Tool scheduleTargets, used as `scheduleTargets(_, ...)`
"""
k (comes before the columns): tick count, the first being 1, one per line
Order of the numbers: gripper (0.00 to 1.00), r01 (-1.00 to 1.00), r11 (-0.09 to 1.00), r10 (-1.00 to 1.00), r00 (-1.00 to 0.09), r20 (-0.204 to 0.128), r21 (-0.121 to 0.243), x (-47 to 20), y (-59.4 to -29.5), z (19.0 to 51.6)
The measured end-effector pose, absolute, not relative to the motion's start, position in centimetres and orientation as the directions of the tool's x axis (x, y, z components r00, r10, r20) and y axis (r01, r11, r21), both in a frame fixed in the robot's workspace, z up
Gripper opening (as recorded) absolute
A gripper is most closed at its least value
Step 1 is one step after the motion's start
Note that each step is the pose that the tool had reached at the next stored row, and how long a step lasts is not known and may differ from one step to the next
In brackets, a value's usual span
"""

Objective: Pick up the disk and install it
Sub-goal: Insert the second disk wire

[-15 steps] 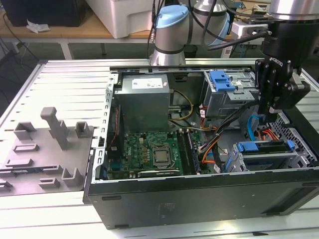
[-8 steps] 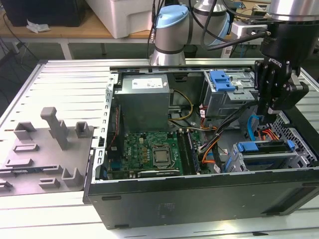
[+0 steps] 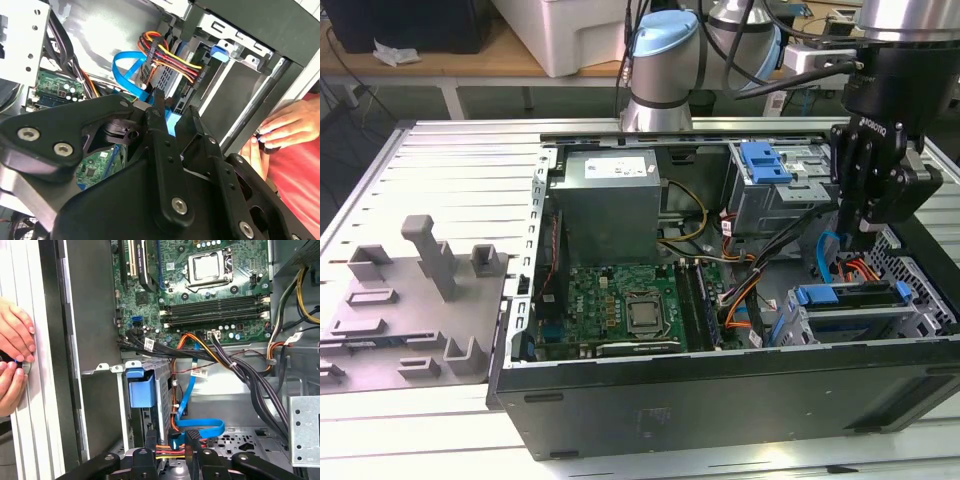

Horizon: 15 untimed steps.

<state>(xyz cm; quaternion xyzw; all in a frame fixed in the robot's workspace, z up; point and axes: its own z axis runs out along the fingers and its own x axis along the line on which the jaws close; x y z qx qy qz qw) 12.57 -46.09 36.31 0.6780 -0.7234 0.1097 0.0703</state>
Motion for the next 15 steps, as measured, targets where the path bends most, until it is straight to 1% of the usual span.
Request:
scheduleTargets(12, 0.36, -0.996, 0.055, -0.959, -0.070, 0.274, -0.065, 12.52, -46.09, 36.08)
scheduleTargets(13, 0.35, -0.996, 0.054, -0.958, -0.070, 0.276, -0.065, 12.52, -46.09, 36.07)
scheduleTargets(14, 0.28, -0.996, 0.054, -0.958, -0.070, 0.278, -0.065, 12.52, -46.09, 36.07)
scheduleTargets(15, 0.16, -0.996, 0.054, -0.958, -0.070, 0.279, -0.065, 12.52, -46.09, 36.07)
